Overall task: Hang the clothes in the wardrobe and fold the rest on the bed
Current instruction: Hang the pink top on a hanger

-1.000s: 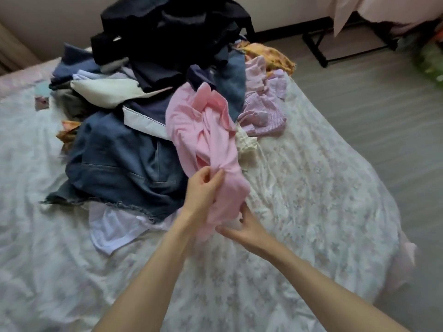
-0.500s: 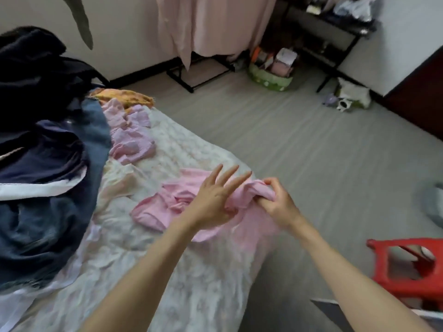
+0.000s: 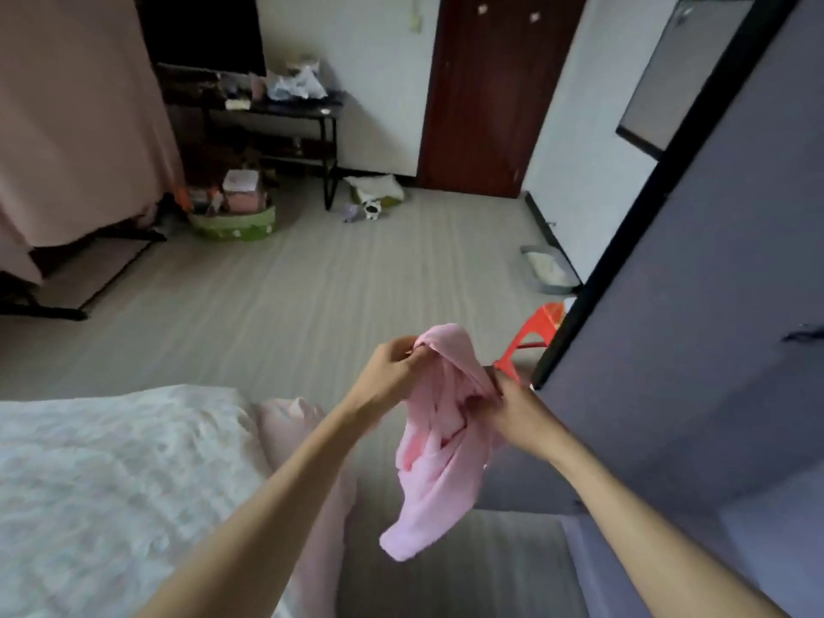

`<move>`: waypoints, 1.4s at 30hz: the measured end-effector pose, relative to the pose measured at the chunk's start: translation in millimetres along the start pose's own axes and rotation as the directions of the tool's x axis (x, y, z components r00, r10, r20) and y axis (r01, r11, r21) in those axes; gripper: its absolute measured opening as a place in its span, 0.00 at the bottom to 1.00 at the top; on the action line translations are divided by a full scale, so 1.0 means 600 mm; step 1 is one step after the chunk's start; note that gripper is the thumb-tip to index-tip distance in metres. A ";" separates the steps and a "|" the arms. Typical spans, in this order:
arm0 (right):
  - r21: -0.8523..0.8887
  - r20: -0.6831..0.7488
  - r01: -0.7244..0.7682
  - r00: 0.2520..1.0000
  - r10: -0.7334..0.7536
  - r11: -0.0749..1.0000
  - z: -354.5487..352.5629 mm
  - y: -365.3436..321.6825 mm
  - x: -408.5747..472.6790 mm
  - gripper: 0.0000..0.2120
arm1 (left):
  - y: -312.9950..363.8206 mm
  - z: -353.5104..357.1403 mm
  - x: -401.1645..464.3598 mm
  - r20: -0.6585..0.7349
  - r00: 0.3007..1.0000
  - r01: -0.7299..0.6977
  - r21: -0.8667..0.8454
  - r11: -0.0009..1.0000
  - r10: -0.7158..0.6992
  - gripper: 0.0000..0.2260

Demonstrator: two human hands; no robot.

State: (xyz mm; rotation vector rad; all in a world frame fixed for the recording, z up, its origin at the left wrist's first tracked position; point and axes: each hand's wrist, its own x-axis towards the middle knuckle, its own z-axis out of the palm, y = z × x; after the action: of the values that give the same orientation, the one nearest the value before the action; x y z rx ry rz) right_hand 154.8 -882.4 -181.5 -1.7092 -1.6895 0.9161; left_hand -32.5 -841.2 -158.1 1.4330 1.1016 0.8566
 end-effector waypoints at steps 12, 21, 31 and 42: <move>-0.348 -0.498 -0.510 0.812 0.306 0.787 -0.308 0.197 -0.183 0.06 | 0.033 0.315 0.059 0.280 0.950 -0.191 0.164 0.968 0.139 0.07; 0.268 -0.569 -0.362 0.688 0.450 0.893 -0.421 0.181 -0.265 0.10 | 0.071 0.421 0.117 0.578 0.816 -0.068 0.120 0.990 -0.014 0.12; 0.236 -0.647 -0.245 0.682 0.341 0.940 -0.444 0.128 -0.295 0.09 | 0.169 0.537 0.084 0.838 0.489 -0.485 0.031 0.874 0.242 0.13; 0.481 -0.381 -0.477 0.641 0.666 0.735 -0.339 0.245 -0.382 0.22 | 0.208 0.648 0.064 0.747 0.658 0.145 -0.253 0.957 0.097 0.08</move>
State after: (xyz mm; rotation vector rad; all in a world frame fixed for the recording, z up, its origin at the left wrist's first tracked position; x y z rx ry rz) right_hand 412.3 -1102.9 -155.3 -2.0432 -0.5509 0.8160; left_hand 363.9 -926.7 -98.6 1.3126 0.3218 0.2936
